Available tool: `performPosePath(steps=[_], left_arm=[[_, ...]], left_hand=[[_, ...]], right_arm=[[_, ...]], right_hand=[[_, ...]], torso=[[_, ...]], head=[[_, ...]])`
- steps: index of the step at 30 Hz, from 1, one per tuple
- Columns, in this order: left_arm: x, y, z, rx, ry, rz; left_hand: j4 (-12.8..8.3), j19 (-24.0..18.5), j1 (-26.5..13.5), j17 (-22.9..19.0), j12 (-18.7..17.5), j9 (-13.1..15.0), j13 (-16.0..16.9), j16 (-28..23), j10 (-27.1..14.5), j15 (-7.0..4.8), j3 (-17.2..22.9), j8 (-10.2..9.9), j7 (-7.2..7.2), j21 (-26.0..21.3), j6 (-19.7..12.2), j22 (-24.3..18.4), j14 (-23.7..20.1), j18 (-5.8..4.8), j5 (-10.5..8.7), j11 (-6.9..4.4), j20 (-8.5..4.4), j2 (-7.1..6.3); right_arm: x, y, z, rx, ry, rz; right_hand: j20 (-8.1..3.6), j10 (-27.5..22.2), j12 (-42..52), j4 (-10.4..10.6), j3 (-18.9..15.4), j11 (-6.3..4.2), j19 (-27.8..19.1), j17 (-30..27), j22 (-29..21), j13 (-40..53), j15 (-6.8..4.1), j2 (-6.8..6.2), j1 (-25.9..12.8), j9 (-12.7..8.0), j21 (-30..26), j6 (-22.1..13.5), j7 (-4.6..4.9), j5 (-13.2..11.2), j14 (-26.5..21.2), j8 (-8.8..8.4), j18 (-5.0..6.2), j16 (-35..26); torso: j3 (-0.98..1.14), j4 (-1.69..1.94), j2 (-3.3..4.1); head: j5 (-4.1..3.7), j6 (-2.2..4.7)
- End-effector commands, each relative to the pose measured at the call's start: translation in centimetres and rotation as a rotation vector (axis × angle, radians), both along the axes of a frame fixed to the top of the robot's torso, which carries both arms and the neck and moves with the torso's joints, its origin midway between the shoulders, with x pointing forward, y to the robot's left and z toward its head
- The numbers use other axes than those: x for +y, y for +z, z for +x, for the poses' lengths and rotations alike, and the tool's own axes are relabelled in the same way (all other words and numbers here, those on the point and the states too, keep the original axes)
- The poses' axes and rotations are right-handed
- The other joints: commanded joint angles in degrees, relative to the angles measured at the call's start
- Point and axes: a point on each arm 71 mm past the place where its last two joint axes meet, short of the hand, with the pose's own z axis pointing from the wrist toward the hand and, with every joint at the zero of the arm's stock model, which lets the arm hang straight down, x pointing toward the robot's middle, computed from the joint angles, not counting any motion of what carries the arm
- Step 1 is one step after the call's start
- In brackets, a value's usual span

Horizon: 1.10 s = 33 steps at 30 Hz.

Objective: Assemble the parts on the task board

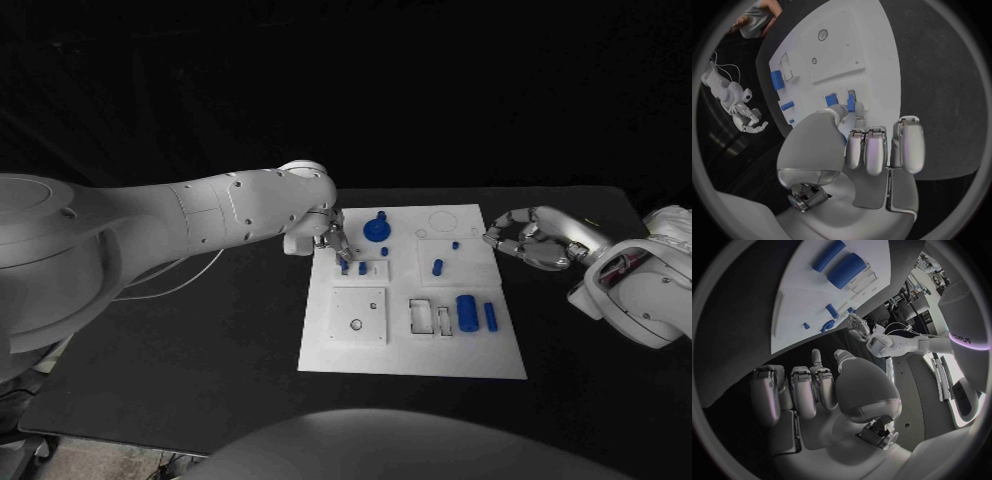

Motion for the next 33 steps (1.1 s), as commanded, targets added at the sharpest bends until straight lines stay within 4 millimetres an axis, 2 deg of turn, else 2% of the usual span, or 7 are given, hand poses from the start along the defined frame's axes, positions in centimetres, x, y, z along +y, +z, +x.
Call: performPosePath(steps=[1, 10, 13, 21, 26, 29, 33], left_arm=[[-0.1, 0.2, -0.2, -0.026, 0.03, -0.031], [1.1, 1.1, -1.4, -0.188, 0.094, -0.057], [1.4, 1.4, -2.1, -0.25, 0.115, -0.078], [1.8, 2.0, -4.3, -0.41, 0.108, -0.094], [1.8, 1.3, -5.8, -0.471, 0.072, -0.061], [1.7, 0.7, -6.5, -0.493, 0.058, -0.049], [1.5, -0.2, -7.2, -0.514, 0.05, -0.039]], left_hand=[[-0.62, 1.41, -0.74, 15.09, -0.2, 0.32, 15.09, 0.14, 5.94, -0.47, 2.76, 0.59, -0.36, 0.32, 0.17, 12.6, 6.04, -0.8, -0.82, -0.38, -0.39, -1.37], [-1.81, 1.44, -2.61, 15.09, -0.2, 2.14, 15.09, 0.14, 5.94, -0.5, 6.6, 2.04, -0.25, 0.26, -1.44, 12.57, 6.04, -0.79, -2.37, -0.32, -0.31, -2.33], [-1.65, 1.28, -3.39, 15.09, -0.2, 2.95, 15.09, 0.14, 5.94, -0.48, 7.36, 2.94, -0.24, -0.04, -1.97, 12.46, 6.04, -0.71, -3.83, -0.3, -0.29, -2.49], [-1.02, 1.09, -4.12, 15.09, -0.2, 4.07, 15.09, 0.14, 5.94, -0.39, 8.61, 4.1, -0.11, -0.41, -3.56, 12.34, 6.04, -0.63, -5.57, -0.18, -0.23, -3.04], [-0.05, 1.05, -4.43, 15.09, -0.2, 4.81, 15.09, 0.14, 5.94, -0.33, 9.89, 5.2, -0.03, -0.53, -4.41, 12.3, 6.04, -0.6, -8.25, -0.12, -0.17, -3.22], [0.41, 1.09, -4.62, 15.09, -0.2, 4.95, 15.09, 0.14, 5.94, -0.31, 10.18, 5.54, -0.01, -0.49, -4.53, 12.32, 6.04, -0.62, -8.97, -0.09, -0.15, -3.21], [0.81, 1.14, -4.81, 15.09, -0.2, 5.04, 15.09, 0.14, 5.94, -0.31, 10.35, 5.79, -0.01, -0.44, -4.53, 12.34, 6.04, -0.63, -9.36, -0.08, -0.14, -3.2]], right_arm=[[0.0, -0.1, 0.0, 0.005, 0.001, -0.009], [-0.4, 0.0, -0.1, -0.005, -0.009, -0.007], [-0.5, 0.1, -0.1, -0.01, -0.012, -0.005], [-0.7, 0.1, -0.2, -0.018, -0.017, -0.002], [-0.7, 0.0, -0.2, -0.022, -0.018, -0.001], [-0.7, 0.0, -0.3, -0.024, -0.02, 0.0], [-0.9, -0.1, -0.4, -0.026, -0.022, 0.003]], right_hand=[[0.35, 6.11, 0.22, -0.31, 0.01, 0.33, 1.2, 15.07, 12.87, 15.1, 0.29, -0.1, 0.58, -0.09, -0.41, 0.24, 0.0, 0.19, 6.08, 0.34, 0.84, 0.2], [0.36, 6.11, 0.22, -0.34, 0.02, 0.38, 0.99, 15.07, 12.77, 15.1, 0.31, -0.17, 0.81, -0.21, -0.63, -0.11, 0.07, 0.17, 6.08, 0.21, 0.91, 0.2], [0.37, 6.11, 0.22, -0.33, 0.02, 0.4, 0.91, 15.07, 12.73, 15.1, 0.32, -0.2, 0.87, -0.24, -0.72, -0.26, 0.1, 0.17, 6.08, 0.16, 0.94, 0.2], [0.4, 6.11, 0.22, -0.29, -0.04, 0.48, 0.73, 15.07, 12.65, 15.1, 0.38, -0.32, 1.05, -0.36, -0.92, -0.78, 0.19, 0.16, 6.08, 0.0, 1.0, 0.2], [0.43, 6.11, 0.22, -0.26, -0.09, 0.51, 0.65, 15.07, 12.62, 15.1, 0.42, -0.41, 1.21, -0.44, -1.0, -1.24, 0.24, 0.15, 6.08, -0.11, 1.02, 0.2], [0.45, 6.11, 0.22, -0.27, -0.1, 0.52, 0.58, 15.07, 12.59, 15.1, 0.43, -0.44, 1.3, -0.48, -1.08, -1.47, 0.26, 0.17, 6.08, -0.15, 1.05, 0.2], [0.47, 6.11, 0.22, -0.27, -0.12, 0.55, 0.55, 15.07, 12.57, 15.1, 0.46, -0.51, 1.46, -0.53, -1.13, -1.91, 0.31, 0.2, 6.08, -0.24, 1.06, 0.2]], torso=[[0.0, -0.02, 0.03], [-0.02, -0.01, 0.02], [0.0, 0.03, -0.02], [0.03, 0.02, -0.15], [0.07, 0.02, -0.29], [0.08, 0.12, -0.37], [0.03, 0.06, -0.29]], head=[[-0.06, 0.0], [-0.45, 0.0], [-0.49, 0.0], [-0.36, 0.0], [-0.67, 0.0], [-0.87, 0.0], [-1.09, 0.0]])
